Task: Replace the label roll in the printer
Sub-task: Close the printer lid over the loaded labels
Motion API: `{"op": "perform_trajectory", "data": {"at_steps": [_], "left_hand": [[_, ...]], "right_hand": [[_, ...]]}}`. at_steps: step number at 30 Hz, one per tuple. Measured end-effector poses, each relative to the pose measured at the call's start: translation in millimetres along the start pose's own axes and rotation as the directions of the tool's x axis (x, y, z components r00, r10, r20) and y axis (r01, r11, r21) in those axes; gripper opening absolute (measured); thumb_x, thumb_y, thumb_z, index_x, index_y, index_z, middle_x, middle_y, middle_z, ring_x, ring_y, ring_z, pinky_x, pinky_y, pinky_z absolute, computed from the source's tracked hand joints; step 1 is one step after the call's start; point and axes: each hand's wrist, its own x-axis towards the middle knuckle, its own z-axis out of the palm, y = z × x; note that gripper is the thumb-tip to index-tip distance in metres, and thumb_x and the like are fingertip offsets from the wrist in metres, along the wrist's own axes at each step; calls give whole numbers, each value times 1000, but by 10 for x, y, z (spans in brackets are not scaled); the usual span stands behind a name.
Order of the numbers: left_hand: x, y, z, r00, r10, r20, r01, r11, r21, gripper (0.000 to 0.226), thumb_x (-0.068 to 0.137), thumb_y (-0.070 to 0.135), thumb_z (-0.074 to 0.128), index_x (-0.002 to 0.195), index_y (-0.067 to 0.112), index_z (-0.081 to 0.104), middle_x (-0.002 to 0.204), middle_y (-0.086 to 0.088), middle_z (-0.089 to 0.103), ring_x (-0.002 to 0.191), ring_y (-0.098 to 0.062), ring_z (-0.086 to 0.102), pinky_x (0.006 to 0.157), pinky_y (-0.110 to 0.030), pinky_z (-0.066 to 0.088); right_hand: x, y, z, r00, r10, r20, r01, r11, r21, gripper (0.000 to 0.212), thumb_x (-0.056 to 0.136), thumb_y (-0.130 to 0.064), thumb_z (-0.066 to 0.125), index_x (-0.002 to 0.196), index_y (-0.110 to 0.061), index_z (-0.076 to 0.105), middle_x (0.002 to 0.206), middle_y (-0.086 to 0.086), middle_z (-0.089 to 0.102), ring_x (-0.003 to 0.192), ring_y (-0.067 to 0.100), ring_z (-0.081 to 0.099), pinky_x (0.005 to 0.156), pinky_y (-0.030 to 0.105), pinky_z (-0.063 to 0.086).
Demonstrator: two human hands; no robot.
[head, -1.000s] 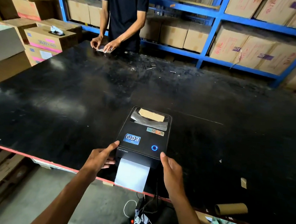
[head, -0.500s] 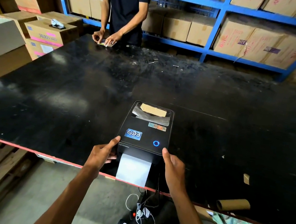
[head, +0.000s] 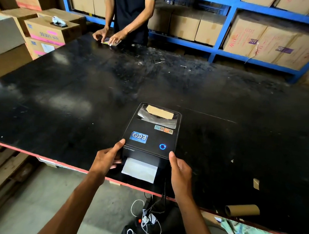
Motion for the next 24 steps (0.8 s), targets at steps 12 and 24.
{"op": "perform_trajectory", "data": {"at_steps": [12, 24], "left_hand": [[-4, -15, 13, 1000, -14, -12, 14, 1000, 1, 44, 75, 62, 63, 75, 19, 73, 64, 12, 76, 80, -19, 71, 67, -31, 49], [-42, 7, 35, 999, -25, -25, 25, 1000, -8, 46, 73, 64, 63, 75, 19, 72, 65, 9, 76, 76, -17, 71, 61, -29, 48]], "right_hand": [[-50, -54, 26, 999, 37, -4, -36, 996, 77, 34, 90, -32, 58, 58, -29, 47, 45, -18, 54, 48, -13, 51, 48, 1, 39], [-63, -34, 46, 999, 45, -20, -43, 996, 79, 32, 91, -33, 57, 60, -24, 52, 61, -12, 54, 54, -5, 54, 50, 3, 39]]}}
